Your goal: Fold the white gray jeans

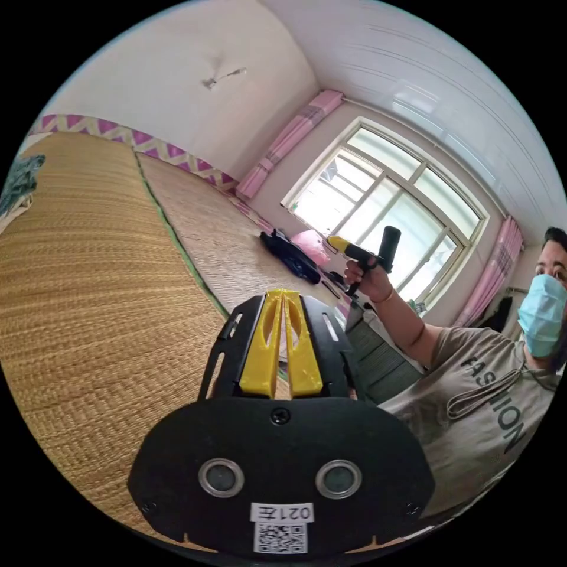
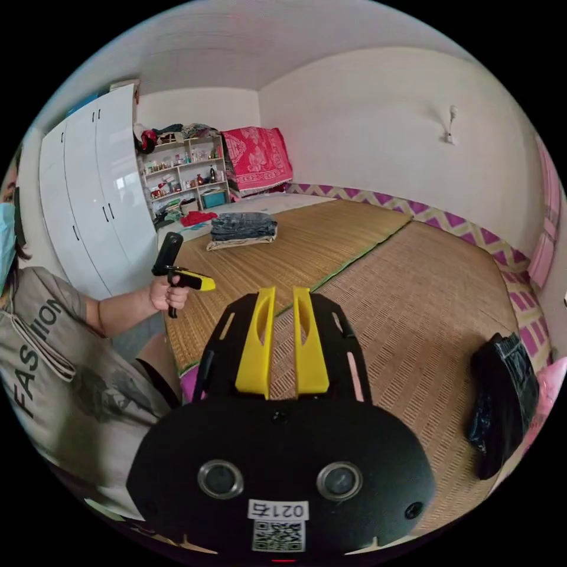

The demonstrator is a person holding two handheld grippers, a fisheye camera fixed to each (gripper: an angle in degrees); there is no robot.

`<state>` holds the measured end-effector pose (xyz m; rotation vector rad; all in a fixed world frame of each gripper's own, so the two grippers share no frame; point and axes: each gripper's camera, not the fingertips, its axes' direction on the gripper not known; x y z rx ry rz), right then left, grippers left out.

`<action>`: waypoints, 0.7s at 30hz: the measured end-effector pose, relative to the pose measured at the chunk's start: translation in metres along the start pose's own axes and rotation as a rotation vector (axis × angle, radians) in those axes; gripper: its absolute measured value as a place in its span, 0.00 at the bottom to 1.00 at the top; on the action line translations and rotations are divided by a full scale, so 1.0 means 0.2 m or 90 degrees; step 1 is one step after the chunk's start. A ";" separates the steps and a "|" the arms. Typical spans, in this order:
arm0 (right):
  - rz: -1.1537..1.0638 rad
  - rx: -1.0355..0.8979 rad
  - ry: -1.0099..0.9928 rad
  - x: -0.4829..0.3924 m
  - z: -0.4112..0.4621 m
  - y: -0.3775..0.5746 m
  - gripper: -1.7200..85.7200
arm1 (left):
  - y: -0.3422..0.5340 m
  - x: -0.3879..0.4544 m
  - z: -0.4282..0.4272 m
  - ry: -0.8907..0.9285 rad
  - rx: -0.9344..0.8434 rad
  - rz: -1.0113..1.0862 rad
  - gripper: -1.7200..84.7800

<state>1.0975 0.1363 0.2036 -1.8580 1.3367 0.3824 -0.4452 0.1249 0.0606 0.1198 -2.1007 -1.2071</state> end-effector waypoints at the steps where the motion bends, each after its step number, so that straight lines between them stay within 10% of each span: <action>1: -0.007 -0.008 -0.019 -0.12 0.15 -0.11 0.08 | -0.03 -0.07 -0.10 -0.012 0.015 -0.008 0.01; 21: -0.511 -0.148 -0.050 -2.49 3.33 -1.95 0.16 | -0.48 -0.57 -1.28 0.124 0.266 -0.071 0.01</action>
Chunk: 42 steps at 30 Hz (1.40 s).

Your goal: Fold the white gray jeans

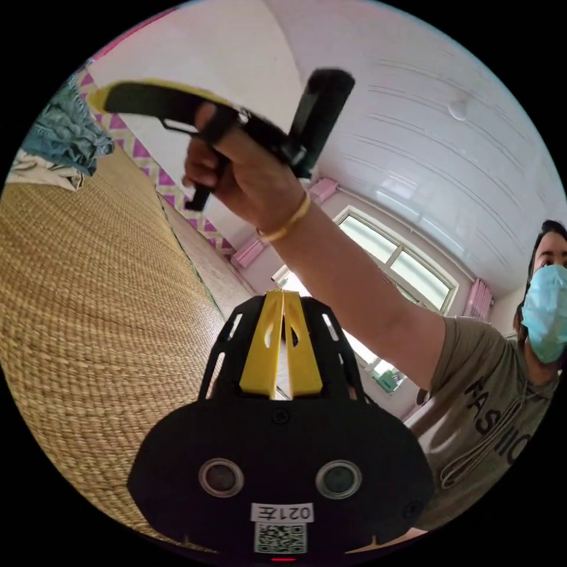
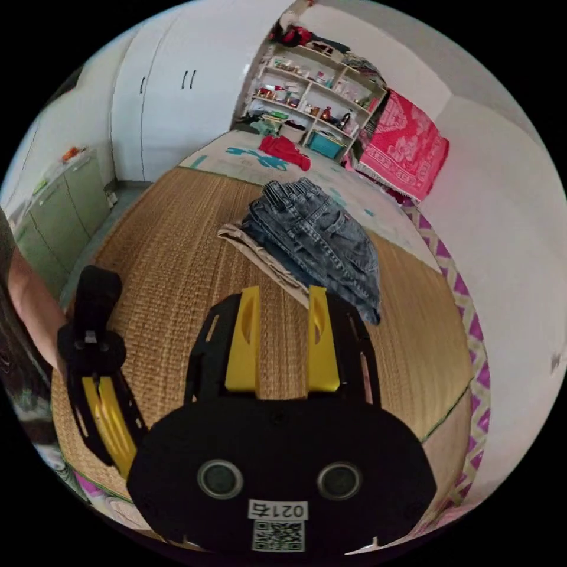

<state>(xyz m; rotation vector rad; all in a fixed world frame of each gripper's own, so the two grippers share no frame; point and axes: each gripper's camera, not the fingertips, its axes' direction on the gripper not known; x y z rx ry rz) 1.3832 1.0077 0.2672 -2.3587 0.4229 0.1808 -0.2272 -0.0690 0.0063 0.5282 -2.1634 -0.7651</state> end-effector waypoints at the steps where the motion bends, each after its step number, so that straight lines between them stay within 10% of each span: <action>1: -0.059 -0.008 0.033 -0.08 0.14 -0.20 0.17 | -0.03 -0.01 -0.05 0.010 0.017 -0.015 0.01; 20: -0.162 -0.067 0.127 -0.46 1.15 -1.43 0.09 | -0.42 -0.10 -0.49 0.069 0.127 -0.126 0.01; 31: 0.225 0.064 0.041 0.84 -0.04 -0.92 0.08 | -0.53 -0.19 -0.43 0.051 0.090 -0.163 0.01; 42: 0.103 -0.160 0.170 0.28 -0.84 0.03 0.08 | -0.55 -0.05 -0.40 0.029 0.121 -0.082 0.01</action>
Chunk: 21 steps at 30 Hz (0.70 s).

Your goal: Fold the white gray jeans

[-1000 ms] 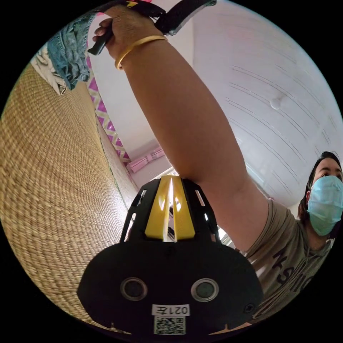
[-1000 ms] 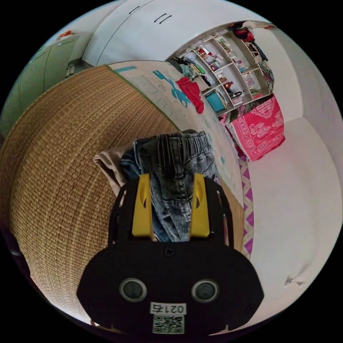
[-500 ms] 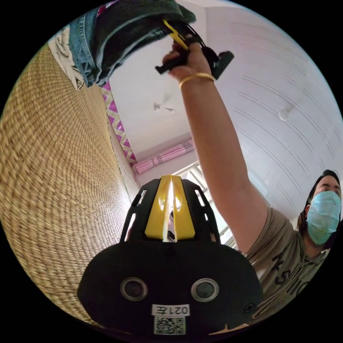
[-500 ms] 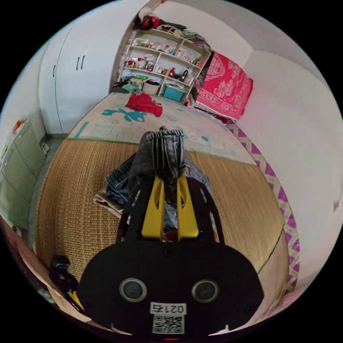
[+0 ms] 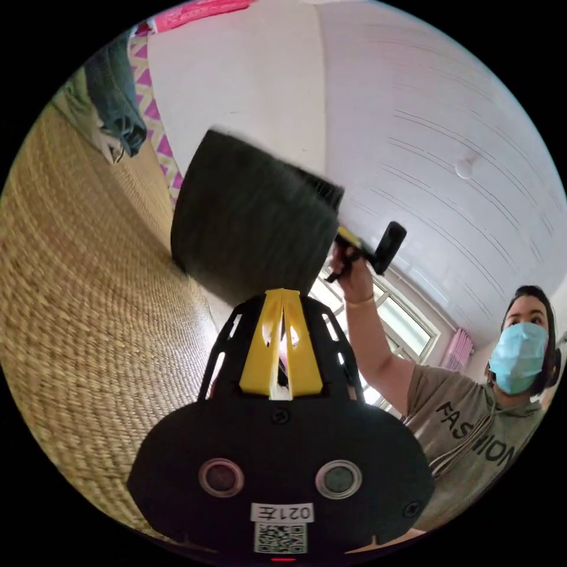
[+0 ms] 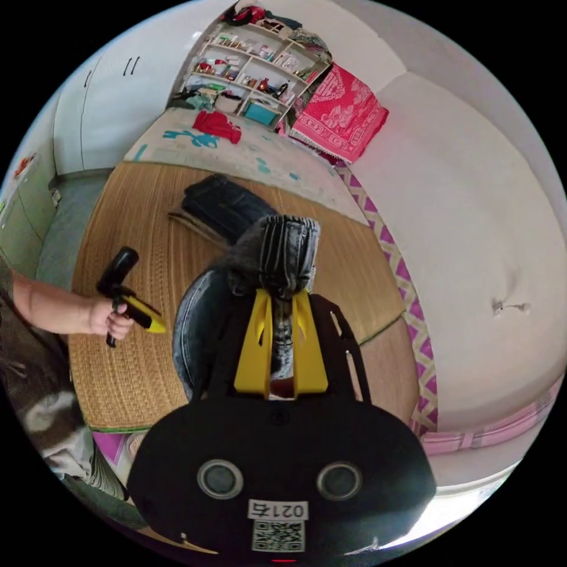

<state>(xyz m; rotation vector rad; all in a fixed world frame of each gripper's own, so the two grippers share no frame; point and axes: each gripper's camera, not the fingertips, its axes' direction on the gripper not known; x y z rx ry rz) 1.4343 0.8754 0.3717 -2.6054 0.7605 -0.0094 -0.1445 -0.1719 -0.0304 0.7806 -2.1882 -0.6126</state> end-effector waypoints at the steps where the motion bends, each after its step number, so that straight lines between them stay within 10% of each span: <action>1: -0.026 -0.036 0.006 -0.19 0.09 0.14 0.08 | 0.01 0.06 -0.04 -0.007 0.021 0.013 0.01; 6: -0.020 -0.151 -0.132 -0.85 0.55 0.68 0.10 | 0.04 0.31 -0.14 -0.053 0.056 0.000 0.01; 12: 0.183 0.004 -0.265 -0.65 0.31 1.13 0.16 | 0.27 0.46 -0.11 -0.185 -0.015 0.046 0.01; 21: 0.111 -0.014 -0.055 -0.75 0.46 1.29 0.14 | 0.63 0.37 0.19 -0.181 -0.042 0.036 0.01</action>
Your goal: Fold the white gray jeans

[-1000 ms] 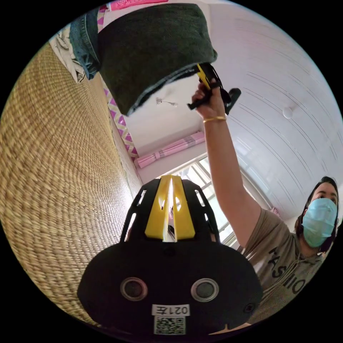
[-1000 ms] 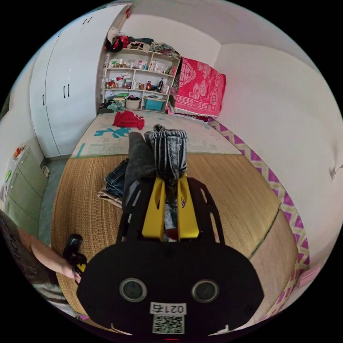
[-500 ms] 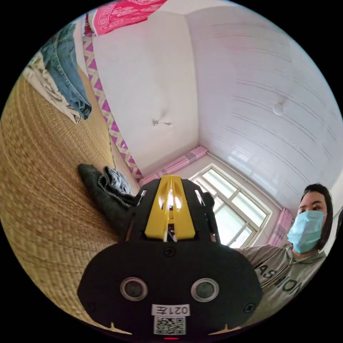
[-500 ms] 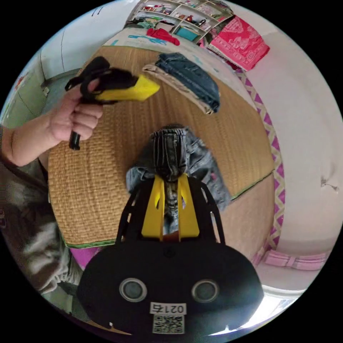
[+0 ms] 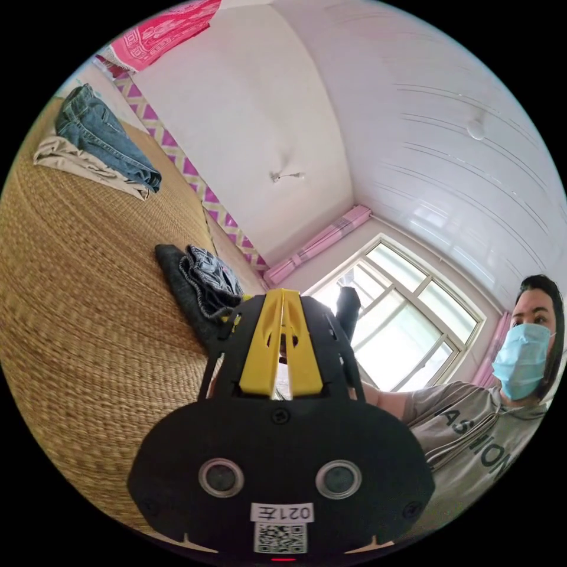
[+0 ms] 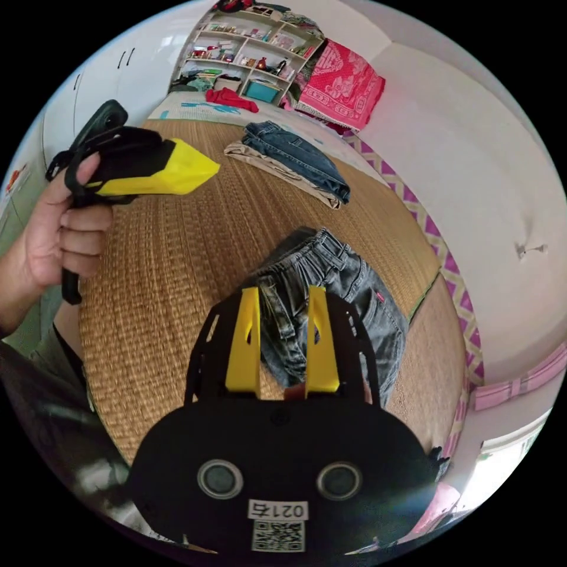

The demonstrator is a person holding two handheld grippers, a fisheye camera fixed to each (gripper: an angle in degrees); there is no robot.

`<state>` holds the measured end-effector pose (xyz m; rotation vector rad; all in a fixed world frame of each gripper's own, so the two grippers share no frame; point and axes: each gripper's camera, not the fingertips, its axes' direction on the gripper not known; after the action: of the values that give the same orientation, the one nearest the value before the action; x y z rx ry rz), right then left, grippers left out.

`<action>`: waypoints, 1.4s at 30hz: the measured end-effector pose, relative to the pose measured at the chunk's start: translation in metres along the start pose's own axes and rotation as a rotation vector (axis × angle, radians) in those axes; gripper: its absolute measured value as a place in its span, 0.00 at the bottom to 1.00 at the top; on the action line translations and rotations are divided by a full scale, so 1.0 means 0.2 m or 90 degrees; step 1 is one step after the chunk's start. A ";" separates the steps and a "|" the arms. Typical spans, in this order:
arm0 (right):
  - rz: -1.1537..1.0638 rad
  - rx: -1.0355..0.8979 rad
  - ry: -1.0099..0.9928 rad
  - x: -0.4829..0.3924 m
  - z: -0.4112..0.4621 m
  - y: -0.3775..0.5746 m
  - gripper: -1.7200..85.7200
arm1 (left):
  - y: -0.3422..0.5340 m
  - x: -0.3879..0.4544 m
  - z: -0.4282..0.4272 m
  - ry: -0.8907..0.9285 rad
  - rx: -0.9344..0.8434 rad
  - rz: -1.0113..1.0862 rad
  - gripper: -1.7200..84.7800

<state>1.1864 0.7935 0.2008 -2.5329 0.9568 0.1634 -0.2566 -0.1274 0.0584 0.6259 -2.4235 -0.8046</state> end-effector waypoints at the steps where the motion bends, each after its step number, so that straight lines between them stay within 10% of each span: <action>1: 0.014 0.010 -0.014 0.09 0.01 0.06 0.12 | 0.04 0.01 0.04 -0.010 -0.007 0.007 0.01; 8: 0.269 0.148 -0.116 1.30 -0.51 0.79 0.08 | 0.22 0.04 0.46 -0.134 -0.100 0.050 0.01; 22: 0.876 0.107 -0.044 3.88 -0.94 3.92 0.08 | 0.61 -0.44 2.14 -0.386 -0.423 0.076 0.01; 36: 1.003 0.152 -0.182 3.45 -1.19 5.71 0.09 | 0.93 -0.45 2.76 -0.388 -0.486 0.213 0.02; 42: 0.986 0.251 -0.207 3.20 -1.43 5.98 0.14 | 1.33 0.08 3.00 -0.297 -0.524 0.473 0.08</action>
<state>0.8771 -0.5200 -0.1203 -0.8976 2.2291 0.6832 -0.6909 0.3013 -0.1830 -0.7929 -2.1083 -1.5361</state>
